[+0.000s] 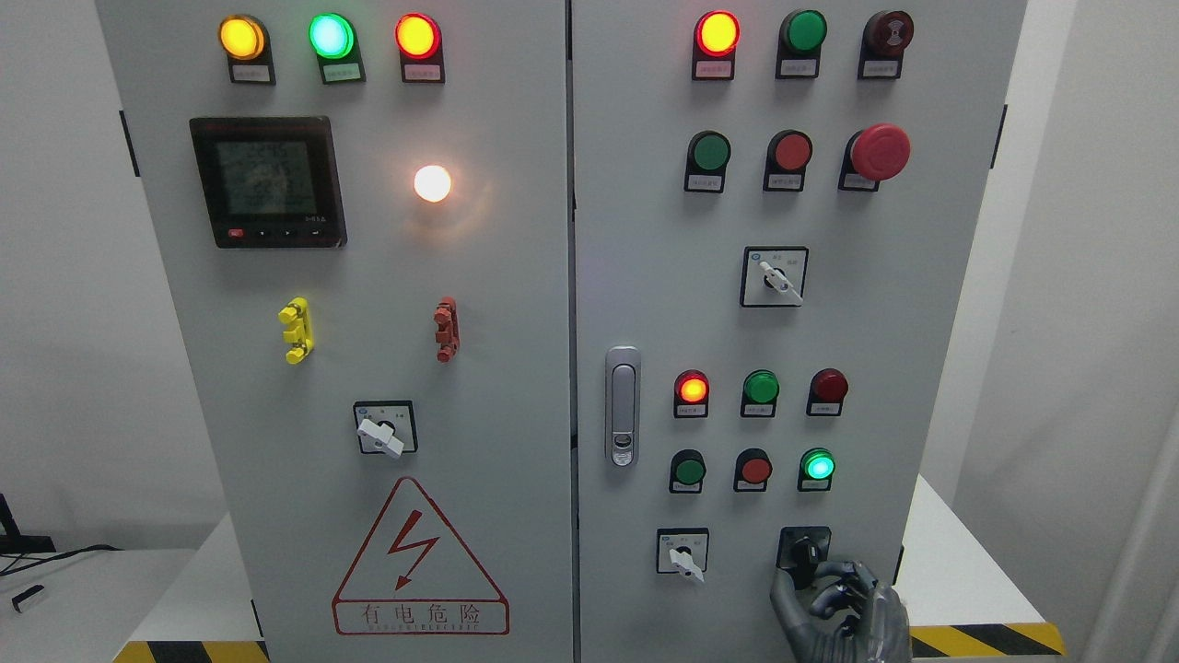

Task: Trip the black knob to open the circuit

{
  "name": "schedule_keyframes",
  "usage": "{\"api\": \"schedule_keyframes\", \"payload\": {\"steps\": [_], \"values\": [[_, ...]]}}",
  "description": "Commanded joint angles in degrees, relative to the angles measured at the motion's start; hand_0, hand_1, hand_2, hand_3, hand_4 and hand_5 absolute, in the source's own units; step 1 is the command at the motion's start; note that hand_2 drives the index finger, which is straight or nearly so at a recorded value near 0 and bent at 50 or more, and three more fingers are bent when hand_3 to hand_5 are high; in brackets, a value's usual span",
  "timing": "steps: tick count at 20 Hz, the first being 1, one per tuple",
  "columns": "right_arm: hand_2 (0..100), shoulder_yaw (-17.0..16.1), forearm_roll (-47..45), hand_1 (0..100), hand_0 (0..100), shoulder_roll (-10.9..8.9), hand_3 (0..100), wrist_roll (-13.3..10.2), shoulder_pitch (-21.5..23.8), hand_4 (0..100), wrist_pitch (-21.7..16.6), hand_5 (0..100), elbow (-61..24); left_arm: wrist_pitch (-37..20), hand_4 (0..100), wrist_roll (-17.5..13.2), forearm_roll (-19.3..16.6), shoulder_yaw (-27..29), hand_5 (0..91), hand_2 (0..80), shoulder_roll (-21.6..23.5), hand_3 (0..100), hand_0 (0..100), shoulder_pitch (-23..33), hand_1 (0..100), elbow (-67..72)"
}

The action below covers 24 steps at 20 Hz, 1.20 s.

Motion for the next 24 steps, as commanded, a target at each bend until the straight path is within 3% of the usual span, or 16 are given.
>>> {"api": "schedule_keyframes", "payload": {"steps": [1, 24], "values": [[52, -0.4, 2.2, 77, 24, -0.11, 83, -0.1, 0.0, 81, -0.8, 91, 0.0, 0.0, 0, 0.0, -1.8, 0.0, 0.0, 0.0, 0.0, 0, 12, 0.0, 39, 0.0], [47, -0.6, 2.4, 78, 24, -0.72, 81, -0.2, 1.2, 79, -2.6, 91, -0.1, 0.0, 0, 0.0, -1.8, 0.0, 0.0, 0.0, 0.0, 0, 12, 0.0, 39, 0.0]]}}
